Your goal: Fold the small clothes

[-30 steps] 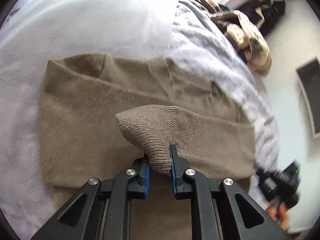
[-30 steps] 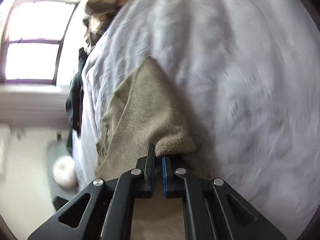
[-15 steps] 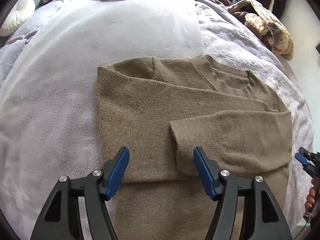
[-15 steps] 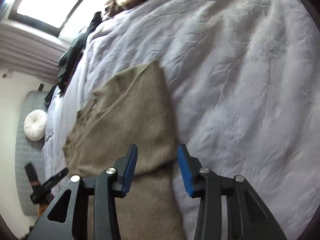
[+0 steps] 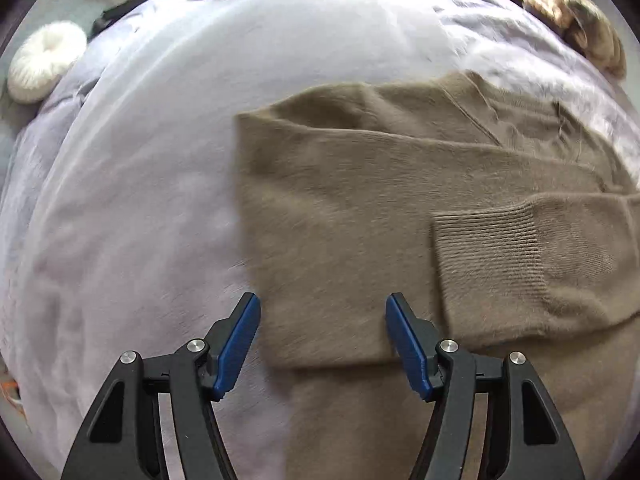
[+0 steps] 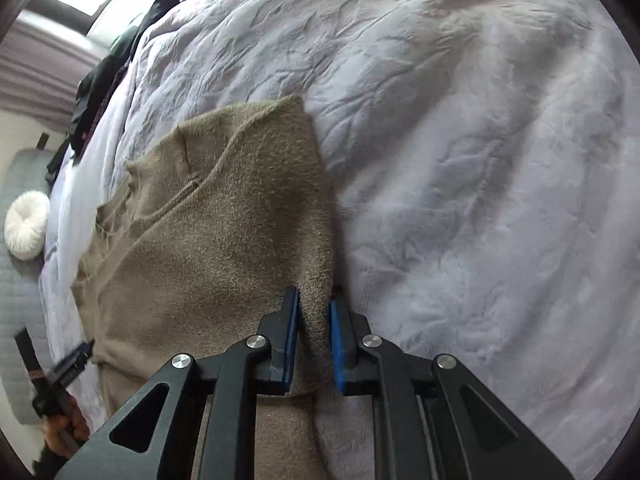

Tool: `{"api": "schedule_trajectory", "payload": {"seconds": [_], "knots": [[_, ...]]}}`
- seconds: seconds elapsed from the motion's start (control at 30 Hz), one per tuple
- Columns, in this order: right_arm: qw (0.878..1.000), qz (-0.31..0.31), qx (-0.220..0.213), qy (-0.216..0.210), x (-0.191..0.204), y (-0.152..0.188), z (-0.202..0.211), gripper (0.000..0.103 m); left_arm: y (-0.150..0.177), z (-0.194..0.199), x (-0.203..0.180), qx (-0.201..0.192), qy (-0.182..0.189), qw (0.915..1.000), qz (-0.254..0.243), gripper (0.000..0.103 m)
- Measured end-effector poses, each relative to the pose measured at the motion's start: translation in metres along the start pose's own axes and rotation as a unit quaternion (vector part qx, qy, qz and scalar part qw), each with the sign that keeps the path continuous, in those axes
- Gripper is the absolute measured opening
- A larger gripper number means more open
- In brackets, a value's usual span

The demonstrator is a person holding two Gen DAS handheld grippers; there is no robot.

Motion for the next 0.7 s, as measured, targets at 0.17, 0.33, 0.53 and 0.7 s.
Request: {"api": "schedule_trajectory", "payload": {"seconds": [0.17, 0.33, 0.53, 0.7], "knots": [[0.998, 0.027, -0.048, 0.006, 0.015, 0.013, 0.038, 0.022, -0.010, 0.036, -0.007, -0.040, 0.063, 0.9972, 0.008, 0.067], [0.999, 0.045, -0.021, 0.006, 0.031, 0.021, 0.019, 0.022, -0.015, 0.021, -0.061, -0.032, 0.086, 0.9954, -0.027, 0.067], [0.998, 0.049, -0.002, 0.034, 0.022, 0.031, -0.001, 0.015, 0.005, -0.006, -0.064, -0.007, 0.054, 0.9975, -0.044, 0.067], [0.999, 0.031, -0.002, 0.035, 0.010, 0.041, 0.021, 0.022, 0.018, 0.013, -0.036, 0.001, 0.043, 0.9984, -0.036, 0.067]]}}
Point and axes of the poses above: each gripper's, at about its wrist camera, not at the fingertips, and z roughly against the way its jaws point, x to its left, y to its underside, the point moved 7 cm from there along -z, roughly the way its jaws point
